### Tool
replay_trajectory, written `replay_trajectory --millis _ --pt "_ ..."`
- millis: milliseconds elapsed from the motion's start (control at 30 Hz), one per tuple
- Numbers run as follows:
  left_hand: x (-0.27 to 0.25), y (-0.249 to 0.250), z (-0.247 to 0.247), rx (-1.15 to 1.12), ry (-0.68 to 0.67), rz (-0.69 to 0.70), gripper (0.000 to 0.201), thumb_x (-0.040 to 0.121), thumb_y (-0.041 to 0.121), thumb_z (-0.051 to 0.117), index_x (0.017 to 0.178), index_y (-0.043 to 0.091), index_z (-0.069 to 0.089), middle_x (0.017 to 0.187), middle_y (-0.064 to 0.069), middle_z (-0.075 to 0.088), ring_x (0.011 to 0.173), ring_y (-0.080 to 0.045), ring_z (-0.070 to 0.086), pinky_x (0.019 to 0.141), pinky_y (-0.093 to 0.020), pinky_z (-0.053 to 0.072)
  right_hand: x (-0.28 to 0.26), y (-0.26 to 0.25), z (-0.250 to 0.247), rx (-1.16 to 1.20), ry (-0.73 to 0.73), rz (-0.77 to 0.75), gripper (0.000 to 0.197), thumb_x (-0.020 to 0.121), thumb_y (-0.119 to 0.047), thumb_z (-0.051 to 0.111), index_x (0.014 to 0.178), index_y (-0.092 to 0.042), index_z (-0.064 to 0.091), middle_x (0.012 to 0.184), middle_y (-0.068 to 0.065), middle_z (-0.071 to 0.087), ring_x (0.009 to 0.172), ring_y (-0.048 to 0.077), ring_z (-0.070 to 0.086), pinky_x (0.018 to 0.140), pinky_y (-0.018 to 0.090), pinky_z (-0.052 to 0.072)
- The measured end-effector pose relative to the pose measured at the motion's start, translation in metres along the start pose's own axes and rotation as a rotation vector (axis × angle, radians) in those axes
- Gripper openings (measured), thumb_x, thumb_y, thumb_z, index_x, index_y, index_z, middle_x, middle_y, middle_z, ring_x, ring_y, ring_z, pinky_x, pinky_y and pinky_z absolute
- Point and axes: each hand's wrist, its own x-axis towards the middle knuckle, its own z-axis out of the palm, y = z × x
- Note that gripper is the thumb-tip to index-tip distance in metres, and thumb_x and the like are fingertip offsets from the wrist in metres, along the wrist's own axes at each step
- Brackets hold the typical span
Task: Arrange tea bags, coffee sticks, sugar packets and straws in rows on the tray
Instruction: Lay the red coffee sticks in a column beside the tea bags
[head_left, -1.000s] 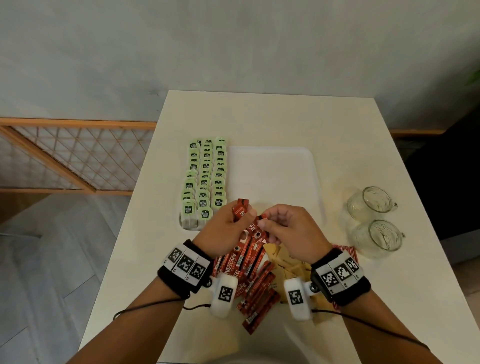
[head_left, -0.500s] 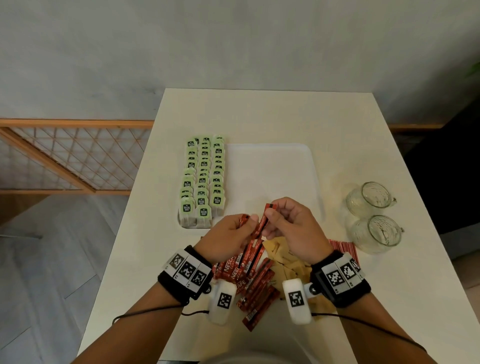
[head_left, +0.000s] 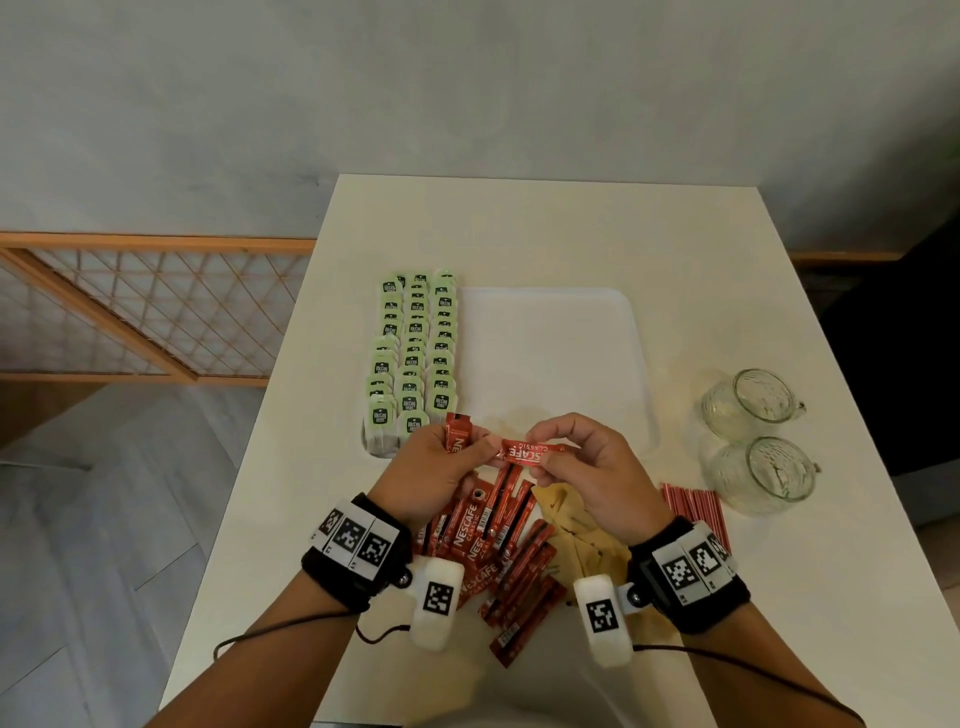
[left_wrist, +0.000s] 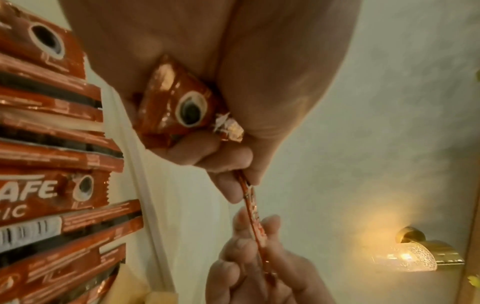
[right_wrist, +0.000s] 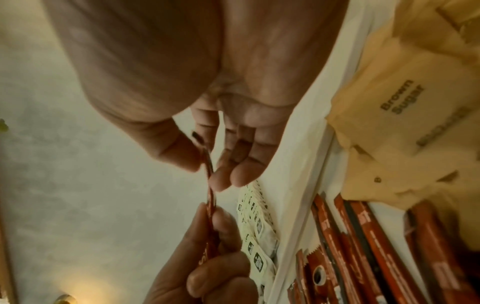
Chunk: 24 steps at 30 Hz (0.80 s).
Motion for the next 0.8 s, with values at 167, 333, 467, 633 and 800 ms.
replay_trajectory --millis 167,333,467,633,800 --pt "0.003 -0.002 -0.006 -0.033 0.070 0.045 0.024 0.095 0.024 0.066 0.096 -0.001 0.069 0.051 -0.001 0.053 0.042 -0.011 0.044 0.047 -0.022 0.039 0.008 0.007 -0.001 -0.037 0.038 0.061 0.019 0.096 0.000 0.063 0.109 -0.010 0.072 0.076 0.007 0.072 0.071 0.021 0.065 0.072 0.032 0.057" --pt "0.006 0.000 -0.011 0.120 0.004 0.116 0.019 0.095 0.018 0.067 0.089 0.000 0.070 0.054 0.001 0.053 0.043 -0.007 0.046 0.045 -0.017 0.038 0.019 0.004 0.000 -0.032 0.118 0.036 0.015 0.096 -0.005 0.065 0.107 -0.012 0.072 0.081 0.004 0.074 0.073 0.016 0.068 0.071 0.029 0.059" --pt "0.009 0.000 -0.005 0.238 -0.027 0.185 0.017 0.094 0.014 0.068 0.085 0.000 0.072 0.048 0.014 0.052 0.042 -0.002 0.042 0.049 -0.016 0.036 0.029 -0.002 0.009 -0.063 0.103 0.013 0.009 0.097 -0.013 0.066 0.102 -0.015 0.074 0.094 0.010 0.076 0.081 0.015 0.070 0.073 0.030 0.060" --pt "0.022 0.000 -0.002 0.178 0.067 0.207 0.016 0.091 0.023 0.072 0.086 0.007 0.072 0.069 -0.014 0.069 0.051 -0.019 0.053 0.056 -0.035 0.048 0.037 -0.002 0.023 -0.143 -0.045 0.042 0.017 0.104 -0.021 0.055 0.103 -0.018 0.071 0.092 0.001 0.077 0.085 0.017 0.075 0.077 0.032 0.061" --pt "0.030 0.011 -0.007 0.186 0.124 0.240 0.014 0.091 0.026 0.073 0.089 0.013 0.071 0.058 0.009 0.060 0.049 -0.011 0.050 0.052 -0.025 0.044 0.048 -0.010 0.015 -0.179 -0.164 0.069 0.019 0.108 -0.022 0.047 0.112 -0.014 0.064 0.083 0.002 0.070 0.072 0.025 0.073 0.075 0.040 0.061"
